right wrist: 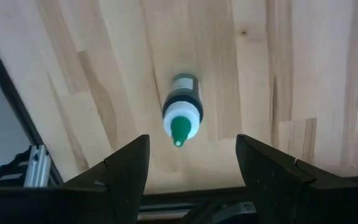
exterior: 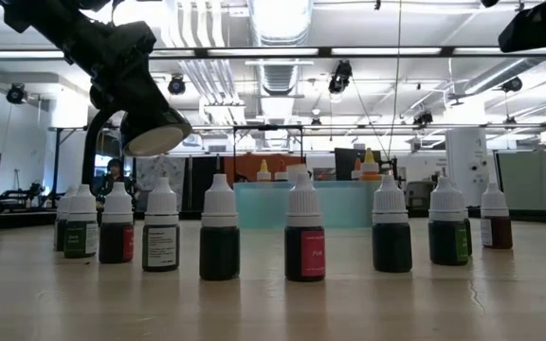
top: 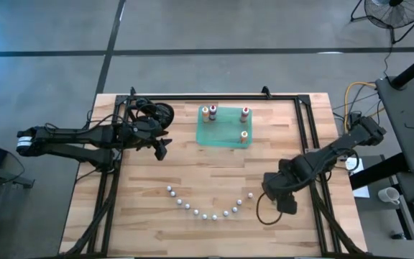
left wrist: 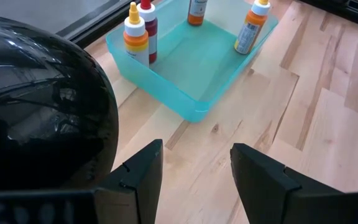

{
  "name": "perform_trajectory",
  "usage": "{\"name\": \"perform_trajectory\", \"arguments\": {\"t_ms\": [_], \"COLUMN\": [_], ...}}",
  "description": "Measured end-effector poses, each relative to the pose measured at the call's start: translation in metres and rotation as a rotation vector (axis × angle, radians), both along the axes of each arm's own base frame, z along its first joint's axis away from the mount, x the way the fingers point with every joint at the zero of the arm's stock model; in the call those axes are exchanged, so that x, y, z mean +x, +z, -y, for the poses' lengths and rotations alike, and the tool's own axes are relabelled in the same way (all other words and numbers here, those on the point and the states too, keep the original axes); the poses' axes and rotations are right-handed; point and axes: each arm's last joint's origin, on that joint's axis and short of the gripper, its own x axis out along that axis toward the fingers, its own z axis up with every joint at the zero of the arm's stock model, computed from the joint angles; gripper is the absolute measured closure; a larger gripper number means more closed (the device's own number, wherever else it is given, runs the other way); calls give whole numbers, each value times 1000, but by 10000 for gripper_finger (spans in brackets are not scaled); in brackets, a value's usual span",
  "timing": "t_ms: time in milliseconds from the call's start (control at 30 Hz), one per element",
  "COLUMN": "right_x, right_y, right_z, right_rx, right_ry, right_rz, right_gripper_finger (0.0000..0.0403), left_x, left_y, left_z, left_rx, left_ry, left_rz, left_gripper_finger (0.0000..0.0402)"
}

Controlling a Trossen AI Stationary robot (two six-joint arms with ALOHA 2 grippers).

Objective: Pick & Place food coloring
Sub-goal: Put the large green food coloring bottle into the green bin

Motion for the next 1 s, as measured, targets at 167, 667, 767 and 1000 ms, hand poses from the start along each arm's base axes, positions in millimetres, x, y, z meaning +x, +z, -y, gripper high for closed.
{"name": "perform_trajectory", "arguments": {"t_ms": [167, 667, 767, 1000], "right_x": [-3, -4, -1, -5], "right_y": [-4, -28, -32, -38], "right_z": [-2, -4, -5, -6], "right_rx": [-6, 6, 20, 21], "right_ry": [46, 116, 116, 128], "right_rz": [-7, 5, 33, 16], "right_gripper_finger": [172, 106, 98, 104], "left_x": [0, 0, 0, 0], "left_y": [0, 0, 0, 0], "left_z": [0, 0, 0, 0], "left_rx": [0, 1, 1, 0], "left_ry": [-1, 1, 1, 1], "left_rz": [-1, -1, 0, 0], "left_gripper_finger": [239, 239, 239, 239]}}
